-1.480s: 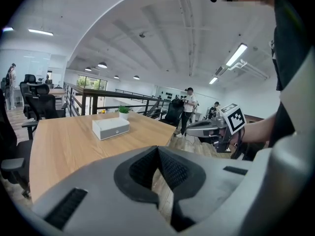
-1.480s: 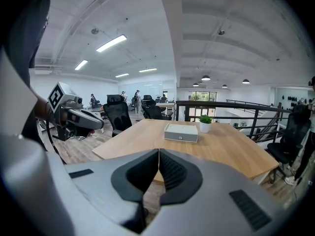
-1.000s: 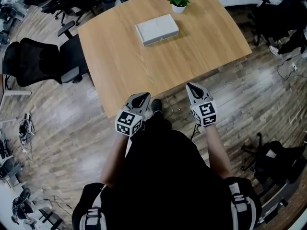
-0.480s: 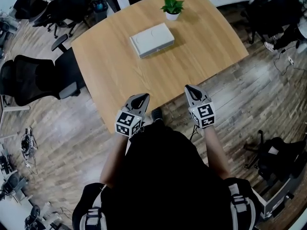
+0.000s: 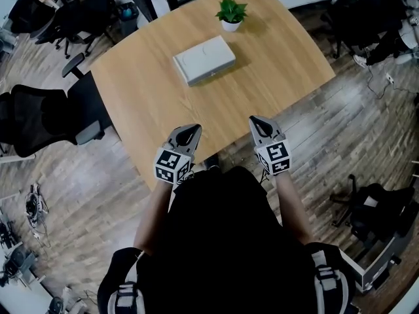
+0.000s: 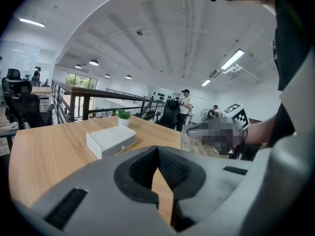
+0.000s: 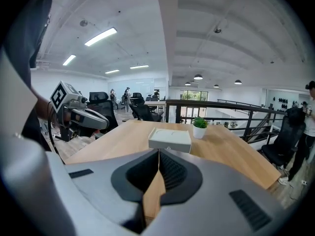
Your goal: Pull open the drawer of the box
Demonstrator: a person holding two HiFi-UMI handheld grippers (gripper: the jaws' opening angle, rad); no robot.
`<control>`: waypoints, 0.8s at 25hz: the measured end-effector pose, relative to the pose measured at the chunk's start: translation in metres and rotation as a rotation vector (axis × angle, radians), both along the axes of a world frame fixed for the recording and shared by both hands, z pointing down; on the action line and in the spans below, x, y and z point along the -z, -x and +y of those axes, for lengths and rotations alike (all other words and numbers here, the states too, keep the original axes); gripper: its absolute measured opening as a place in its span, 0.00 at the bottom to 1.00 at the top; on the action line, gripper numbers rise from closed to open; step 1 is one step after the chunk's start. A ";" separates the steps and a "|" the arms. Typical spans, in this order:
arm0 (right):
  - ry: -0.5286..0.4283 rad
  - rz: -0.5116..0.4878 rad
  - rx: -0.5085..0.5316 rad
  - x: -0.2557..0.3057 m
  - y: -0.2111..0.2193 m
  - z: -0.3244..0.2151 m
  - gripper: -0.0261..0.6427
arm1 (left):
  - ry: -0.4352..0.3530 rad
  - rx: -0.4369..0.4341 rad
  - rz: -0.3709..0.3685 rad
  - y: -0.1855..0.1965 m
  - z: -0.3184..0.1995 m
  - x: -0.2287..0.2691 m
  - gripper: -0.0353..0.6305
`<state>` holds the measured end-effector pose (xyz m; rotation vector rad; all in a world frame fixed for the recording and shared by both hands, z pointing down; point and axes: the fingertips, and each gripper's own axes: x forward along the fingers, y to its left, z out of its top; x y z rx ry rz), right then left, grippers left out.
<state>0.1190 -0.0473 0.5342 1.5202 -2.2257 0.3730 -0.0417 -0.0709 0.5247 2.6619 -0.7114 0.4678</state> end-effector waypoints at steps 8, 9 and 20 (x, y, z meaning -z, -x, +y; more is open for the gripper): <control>-0.004 0.008 0.021 0.000 0.011 -0.019 0.08 | 0.006 0.027 -0.004 0.016 -0.011 -0.001 0.09; -0.003 0.001 0.025 -0.001 0.012 -0.021 0.08 | 0.007 0.033 -0.008 0.017 -0.012 -0.002 0.09; 0.029 0.001 0.127 -0.016 0.009 -0.065 0.08 | 0.006 0.118 -0.031 0.012 -0.040 -0.003 0.09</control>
